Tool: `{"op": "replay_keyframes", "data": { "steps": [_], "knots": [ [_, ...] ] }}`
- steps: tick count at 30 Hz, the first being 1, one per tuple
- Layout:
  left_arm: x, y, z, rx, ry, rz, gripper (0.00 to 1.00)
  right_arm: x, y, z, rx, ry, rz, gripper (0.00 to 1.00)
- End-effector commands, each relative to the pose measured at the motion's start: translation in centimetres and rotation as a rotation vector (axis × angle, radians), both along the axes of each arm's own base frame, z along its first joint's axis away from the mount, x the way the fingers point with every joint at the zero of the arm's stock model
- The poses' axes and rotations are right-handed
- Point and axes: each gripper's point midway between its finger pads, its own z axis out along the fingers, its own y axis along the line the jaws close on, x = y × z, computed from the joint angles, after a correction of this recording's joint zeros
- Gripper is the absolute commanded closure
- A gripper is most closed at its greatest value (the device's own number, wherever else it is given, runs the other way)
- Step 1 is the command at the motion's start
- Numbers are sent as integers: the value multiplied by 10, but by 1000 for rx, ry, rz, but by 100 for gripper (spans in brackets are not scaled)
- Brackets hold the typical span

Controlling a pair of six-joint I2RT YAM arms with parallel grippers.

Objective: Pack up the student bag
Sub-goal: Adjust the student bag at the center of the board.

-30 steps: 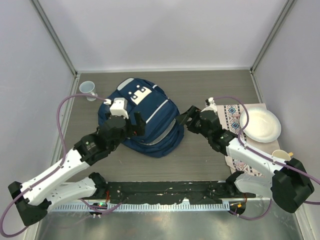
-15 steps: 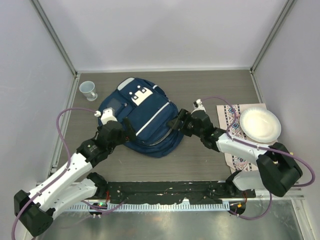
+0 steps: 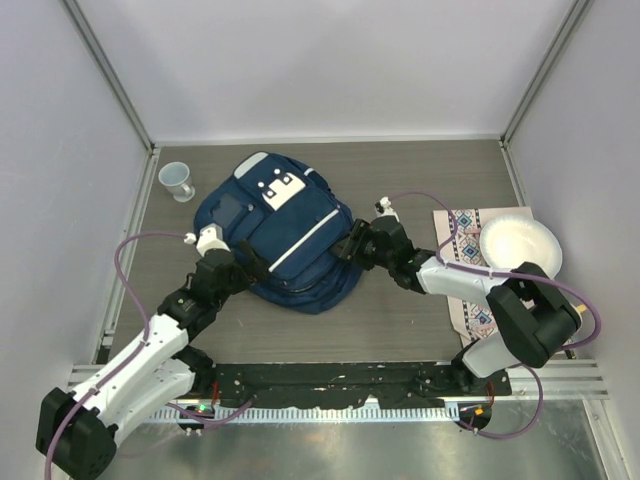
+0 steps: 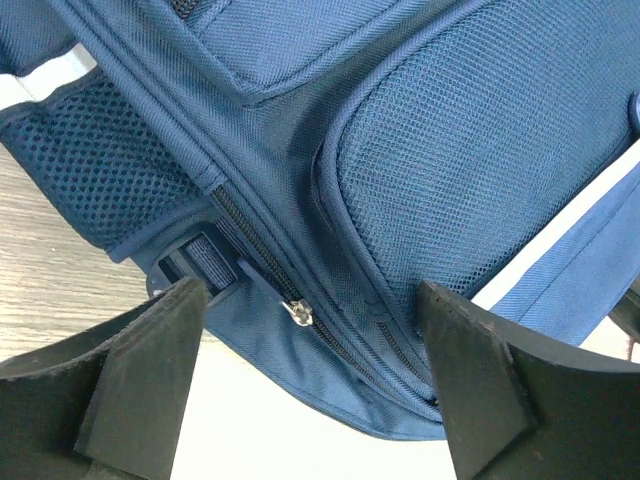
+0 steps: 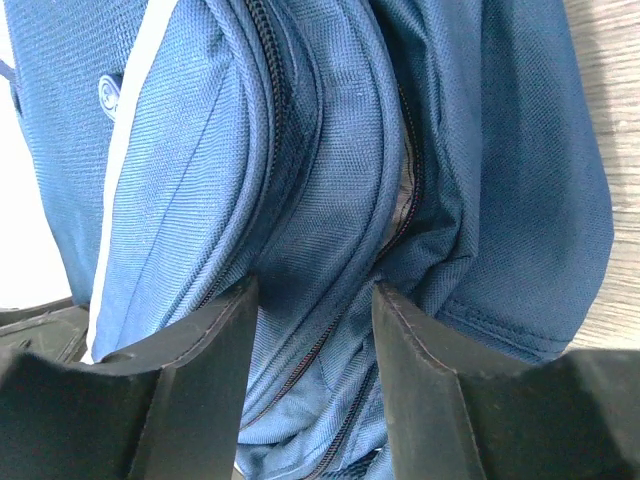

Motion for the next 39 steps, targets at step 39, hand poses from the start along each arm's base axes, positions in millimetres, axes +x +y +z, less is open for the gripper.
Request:
{"op": "replay_keyframes", "data": {
  "steps": [39],
  "knots": [
    [31,31,17,-188,-148,246,44,12,-6,10,-18,-24,-54,48]
  ]
}}
